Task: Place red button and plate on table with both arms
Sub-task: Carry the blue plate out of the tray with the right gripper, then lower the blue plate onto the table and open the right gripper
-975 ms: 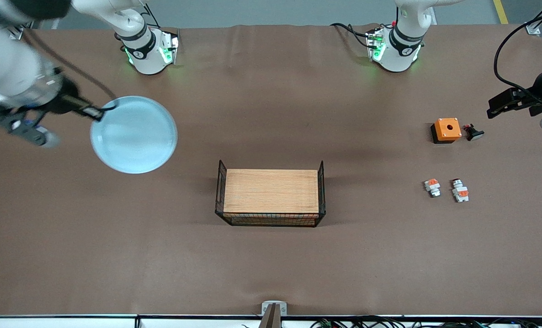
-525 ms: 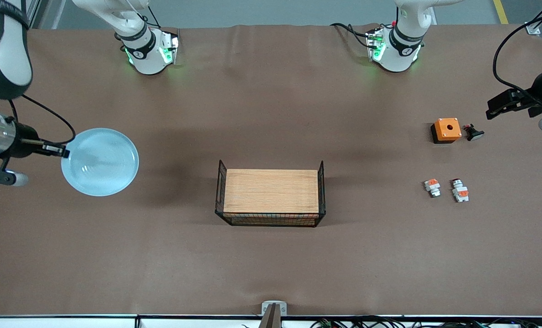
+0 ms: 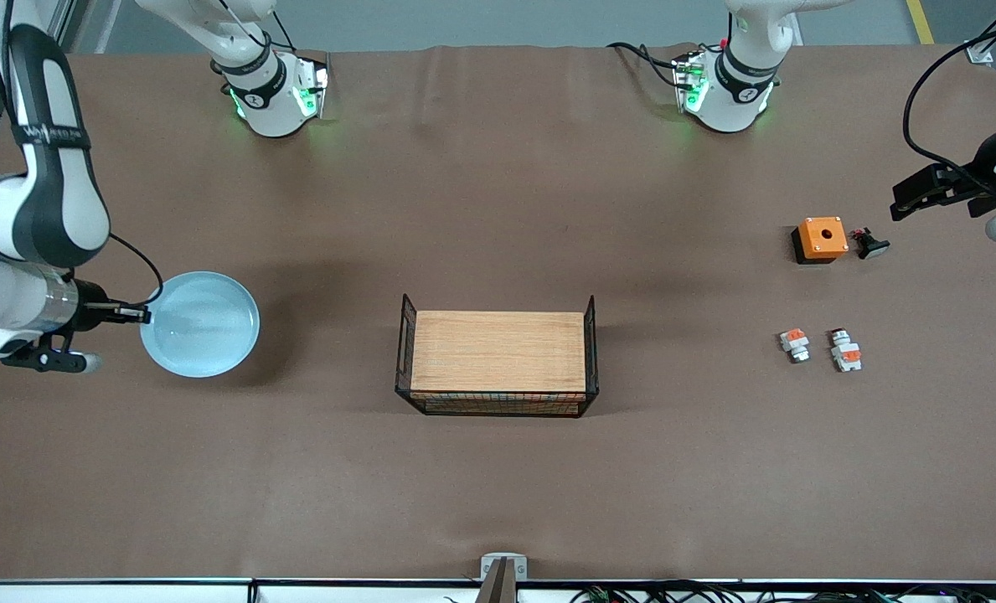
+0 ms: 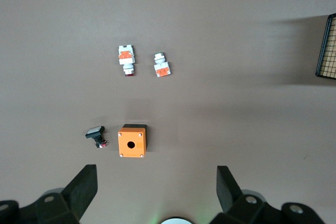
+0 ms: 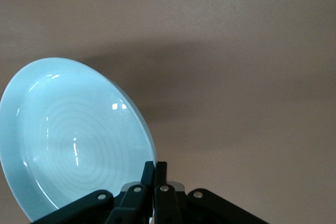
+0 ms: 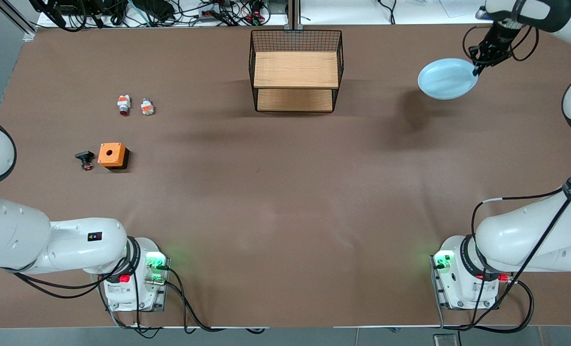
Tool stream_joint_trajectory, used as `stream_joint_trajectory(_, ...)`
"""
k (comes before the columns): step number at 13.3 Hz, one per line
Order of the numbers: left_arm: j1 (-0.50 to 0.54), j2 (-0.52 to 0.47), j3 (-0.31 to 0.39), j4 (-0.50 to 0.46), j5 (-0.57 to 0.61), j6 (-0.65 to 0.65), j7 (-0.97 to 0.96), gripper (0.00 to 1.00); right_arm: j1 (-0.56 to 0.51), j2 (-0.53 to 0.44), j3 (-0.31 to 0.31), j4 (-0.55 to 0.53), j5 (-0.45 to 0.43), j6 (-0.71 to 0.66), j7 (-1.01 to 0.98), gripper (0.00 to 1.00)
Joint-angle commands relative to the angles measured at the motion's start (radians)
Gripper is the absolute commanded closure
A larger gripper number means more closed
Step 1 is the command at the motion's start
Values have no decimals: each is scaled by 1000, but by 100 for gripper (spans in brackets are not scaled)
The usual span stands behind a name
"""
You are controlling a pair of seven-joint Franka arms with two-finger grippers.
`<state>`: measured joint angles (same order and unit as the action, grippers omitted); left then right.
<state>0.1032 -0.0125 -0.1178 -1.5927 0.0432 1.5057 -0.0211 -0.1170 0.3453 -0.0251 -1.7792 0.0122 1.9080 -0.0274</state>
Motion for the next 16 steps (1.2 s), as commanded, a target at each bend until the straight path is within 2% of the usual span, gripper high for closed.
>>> stream_joint_trajectory(1, 3, -9, -2, 3, -2, 5, 1, 0, -23, 64, 19, 4, -46, 37, -16, 100)
stream_joint_trajectory(8, 1, -6, -2, 7, -3, 8, 1, 0, -62, 221, 19, 4, -58, 186, -132, 99)
stream_joint_trajectory(11, 0, -6, -2, 7, -2, 10, 1, 0, -82, 264, 19, 3, -58, 227, -141, 95)
stream_joint_trajectory(12, 0, -6, -2, 7, -2, 8, 3, 0, -82, 277, 19, 3, -58, 242, -141, 91)
stream_joint_trajectory(14, 0, -6, -2, 7, -2, 8, 3, 0, -84, 279, 19, 4, -57, 244, -126, 67)
stream_joint_trajectory(16, 0, -6, -2, 8, -2, 8, 3, 0, -82, 274, 19, 10, -54, 230, -121, 50)
